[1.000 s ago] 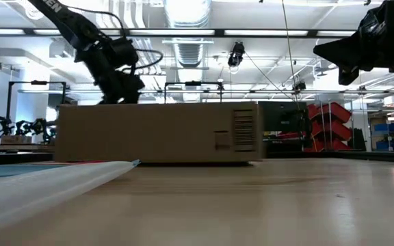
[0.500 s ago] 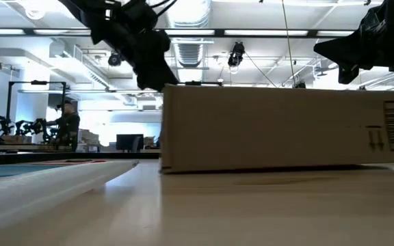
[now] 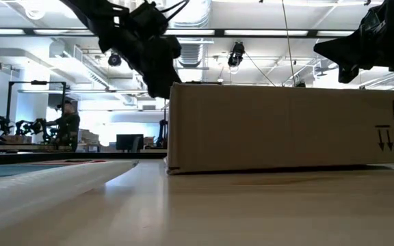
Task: Unpack boxes
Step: Break down the box using the red cutter
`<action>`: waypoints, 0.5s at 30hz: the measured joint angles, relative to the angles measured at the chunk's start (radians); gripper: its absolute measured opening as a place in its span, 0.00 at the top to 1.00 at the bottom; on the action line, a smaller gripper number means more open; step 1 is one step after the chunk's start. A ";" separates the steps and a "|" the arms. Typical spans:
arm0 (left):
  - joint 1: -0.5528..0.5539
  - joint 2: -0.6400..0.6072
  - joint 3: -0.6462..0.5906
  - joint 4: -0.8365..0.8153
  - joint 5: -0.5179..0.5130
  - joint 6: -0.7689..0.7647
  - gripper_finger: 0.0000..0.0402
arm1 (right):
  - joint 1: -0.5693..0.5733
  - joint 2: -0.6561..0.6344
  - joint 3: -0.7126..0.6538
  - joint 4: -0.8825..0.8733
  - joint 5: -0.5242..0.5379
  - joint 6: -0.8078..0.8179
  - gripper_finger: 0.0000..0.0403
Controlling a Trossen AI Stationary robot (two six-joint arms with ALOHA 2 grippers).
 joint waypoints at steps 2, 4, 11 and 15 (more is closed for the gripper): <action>-0.015 0.031 0.000 0.032 0.000 0.002 0.31 | 0.000 0.000 0.000 0.000 0.000 0.000 1.00; -0.026 0.060 0.000 0.036 0.001 0.003 0.31 | 0.000 0.000 0.000 -0.003 0.000 0.000 1.00; -0.027 0.097 0.008 -0.033 -0.007 0.008 0.31 | 0.000 0.000 0.000 -0.009 0.000 0.000 1.00; -0.027 0.073 0.007 -0.117 -0.018 0.018 0.31 | 0.000 0.000 0.000 -0.015 -0.001 0.000 1.00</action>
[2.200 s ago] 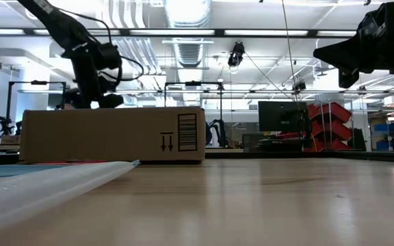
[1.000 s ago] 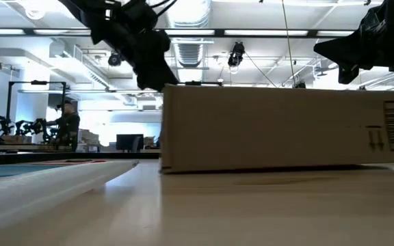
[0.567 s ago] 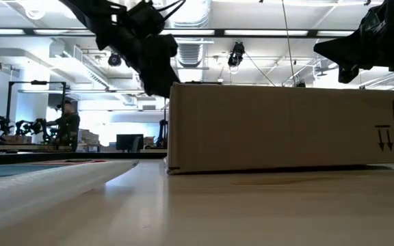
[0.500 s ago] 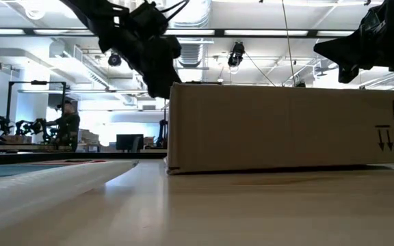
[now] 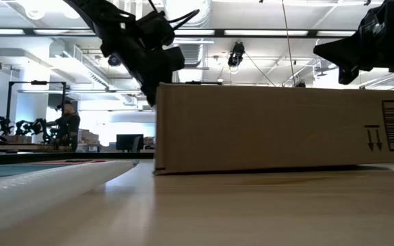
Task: Unpack boxes
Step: Break down the box using the red cutter
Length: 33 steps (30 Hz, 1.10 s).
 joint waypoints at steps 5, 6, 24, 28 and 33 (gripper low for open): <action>0.001 -0.064 -0.005 -0.110 -0.060 0.023 0.31 | 0.000 0.000 0.000 -0.008 0.000 0.001 1.00; 0.001 -0.079 -0.006 -0.137 -0.069 0.028 0.31 | 0.000 0.000 0.000 -0.008 0.000 0.001 1.00; -0.068 -0.392 -0.010 -0.410 -0.103 -0.021 0.31 | 0.000 0.000 0.000 -0.030 0.000 -0.002 1.00; -0.171 -0.419 -0.044 -0.480 -0.159 -0.114 0.31 | 0.000 0.000 0.000 -0.056 0.000 0.001 1.00; -0.310 -0.444 -0.139 -0.471 -0.214 -0.215 0.31 | 0.000 0.000 0.000 -0.067 0.000 0.001 1.00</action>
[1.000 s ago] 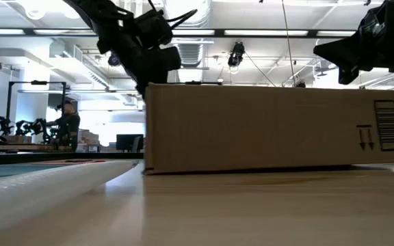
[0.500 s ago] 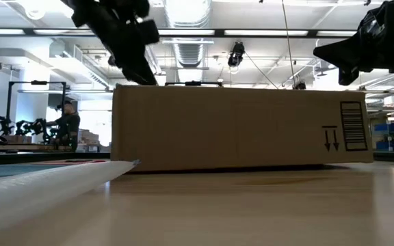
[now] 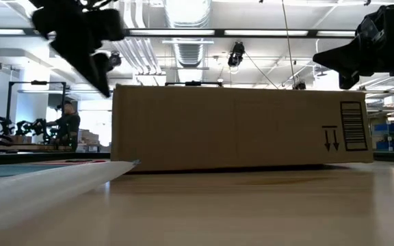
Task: Unpack boxes
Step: Break down the box using the red cutter
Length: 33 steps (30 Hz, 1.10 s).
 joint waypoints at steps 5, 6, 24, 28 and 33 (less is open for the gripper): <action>-0.054 -0.010 -0.119 0.044 -0.024 -0.096 0.31 | 0.000 0.000 0.000 0.000 0.000 0.000 1.00; -0.054 -0.010 -0.139 0.060 -0.026 -0.102 0.31 | 0.000 0.000 0.000 -0.001 0.000 -0.001 1.00; -0.056 -0.001 -0.388 0.380 0.050 -0.134 0.31 | 0.000 0.000 0.000 0.000 0.010 -0.008 1.00; -0.056 0.002 -0.441 0.444 0.060 -0.148 0.31 | 0.000 0.000 0.000 -0.001 0.010 -0.002 1.00; -0.056 0.020 -0.478 0.486 0.055 -0.146 0.31 | 0.000 0.000 0.000 -0.001 0.022 -0.002 1.00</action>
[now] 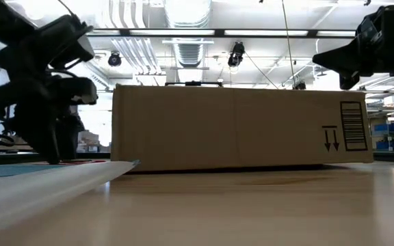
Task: Unpack boxes
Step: Break down the box using the red cutter
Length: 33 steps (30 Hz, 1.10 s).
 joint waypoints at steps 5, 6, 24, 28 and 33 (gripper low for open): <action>-0.001 0.036 -0.013 0.018 -0.036 0.005 0.31 | 0.000 0.000 0.000 -0.001 0.003 0.000 1.00; -0.001 0.046 -0.014 0.018 -0.044 0.010 0.31 | 0.000 0.000 0.000 -0.001 0.003 0.000 1.00; 0.002 0.077 -0.018 0.042 -0.100 0.055 0.78 | 0.000 0.000 0.000 -0.001 0.004 0.003 1.00; 0.001 0.077 -0.018 0.047 -0.079 0.056 0.85 | 0.000 0.000 0.000 0.000 0.004 0.003 1.00; 0.000 0.064 -0.009 0.032 -0.078 0.060 0.94 | 0.000 0.000 0.000 0.001 0.004 0.003 1.00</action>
